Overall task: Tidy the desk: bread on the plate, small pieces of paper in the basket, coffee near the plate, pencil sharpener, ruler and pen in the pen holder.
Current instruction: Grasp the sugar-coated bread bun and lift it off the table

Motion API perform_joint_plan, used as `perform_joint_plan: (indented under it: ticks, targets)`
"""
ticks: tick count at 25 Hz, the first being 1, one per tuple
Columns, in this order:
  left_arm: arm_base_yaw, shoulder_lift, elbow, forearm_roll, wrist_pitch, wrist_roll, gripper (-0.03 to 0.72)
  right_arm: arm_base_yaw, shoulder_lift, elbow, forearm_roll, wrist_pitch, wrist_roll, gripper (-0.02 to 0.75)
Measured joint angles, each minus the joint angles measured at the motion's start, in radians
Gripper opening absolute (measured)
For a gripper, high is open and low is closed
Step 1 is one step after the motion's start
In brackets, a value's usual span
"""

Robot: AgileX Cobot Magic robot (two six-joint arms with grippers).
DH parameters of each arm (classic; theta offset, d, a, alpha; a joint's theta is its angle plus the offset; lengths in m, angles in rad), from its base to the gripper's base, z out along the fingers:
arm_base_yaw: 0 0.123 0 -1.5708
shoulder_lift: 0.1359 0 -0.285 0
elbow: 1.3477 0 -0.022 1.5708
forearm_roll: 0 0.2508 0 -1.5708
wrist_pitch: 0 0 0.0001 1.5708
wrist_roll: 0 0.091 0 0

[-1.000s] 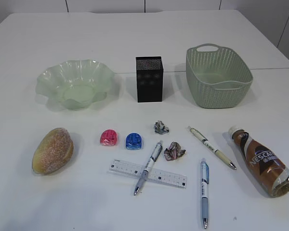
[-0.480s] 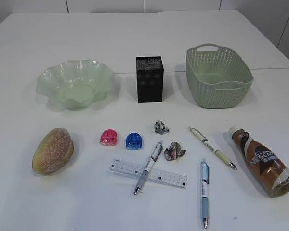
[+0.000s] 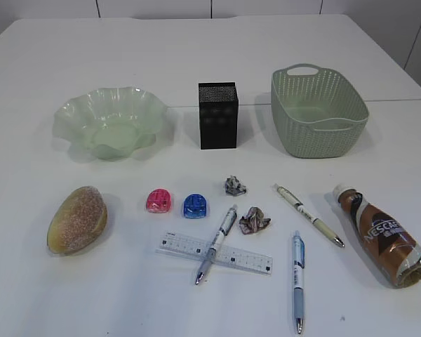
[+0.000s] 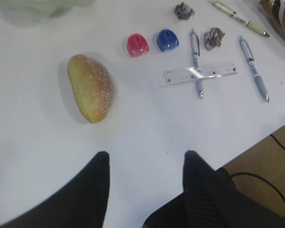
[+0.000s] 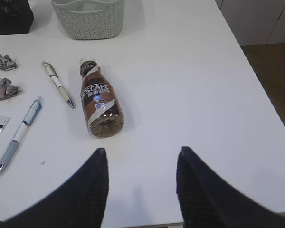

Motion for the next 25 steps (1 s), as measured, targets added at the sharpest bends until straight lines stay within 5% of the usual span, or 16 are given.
perform_joint_plan:
  ticks: [17,25]
  targets:
    - [-0.074,0.357,0.0,0.115,-0.122,0.0,0.354,0.0,0.0,0.0,0.0,0.0,0.0,0.377]
    - [-0.133,0.472,0.0,0.12,-0.199,-0.111,0.354,0.0,0.0,0.0,0.0,0.0,0.0,0.377]
